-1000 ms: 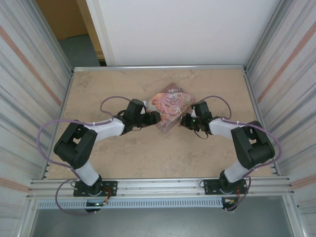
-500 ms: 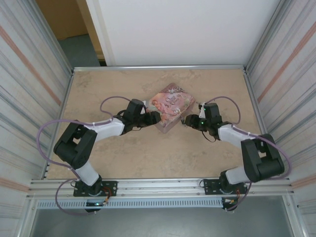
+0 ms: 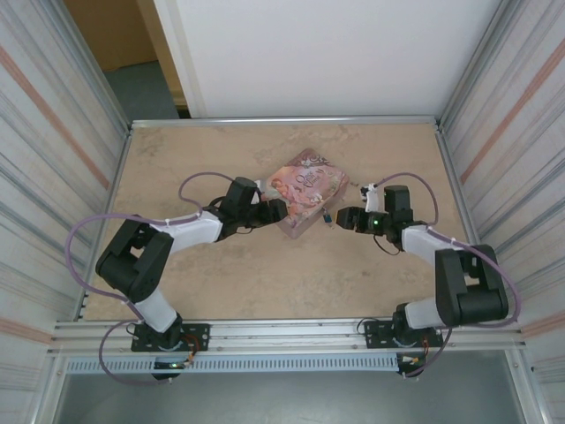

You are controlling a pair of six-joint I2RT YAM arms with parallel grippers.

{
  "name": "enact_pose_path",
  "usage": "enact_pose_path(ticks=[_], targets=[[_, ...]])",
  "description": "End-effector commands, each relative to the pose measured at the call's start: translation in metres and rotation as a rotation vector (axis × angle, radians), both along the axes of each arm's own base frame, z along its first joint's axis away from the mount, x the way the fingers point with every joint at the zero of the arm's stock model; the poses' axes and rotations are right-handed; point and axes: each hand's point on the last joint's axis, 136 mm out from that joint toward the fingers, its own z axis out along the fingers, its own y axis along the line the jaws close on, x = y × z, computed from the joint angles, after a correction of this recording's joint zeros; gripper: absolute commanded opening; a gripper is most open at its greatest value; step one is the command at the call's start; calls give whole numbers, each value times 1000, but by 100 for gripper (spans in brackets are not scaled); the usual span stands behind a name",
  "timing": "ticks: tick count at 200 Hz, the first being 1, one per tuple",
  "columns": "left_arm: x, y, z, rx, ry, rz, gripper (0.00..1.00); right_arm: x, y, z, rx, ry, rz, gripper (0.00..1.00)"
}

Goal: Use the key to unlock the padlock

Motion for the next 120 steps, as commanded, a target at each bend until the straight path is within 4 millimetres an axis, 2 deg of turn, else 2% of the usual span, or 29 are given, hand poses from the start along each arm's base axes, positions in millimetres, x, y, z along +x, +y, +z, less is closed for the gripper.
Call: enact_pose_path(ticks=[1,64,120], targets=[[-53,57,-79,268,264,31,65,9,7,5,22,-42,66,53],[-52,58,-80,260,263,34,65,20,1,-13,-12,45,-26,52],[-53,58,-80,255,266,34,65,28,13,-28,11,68,-38,44]])
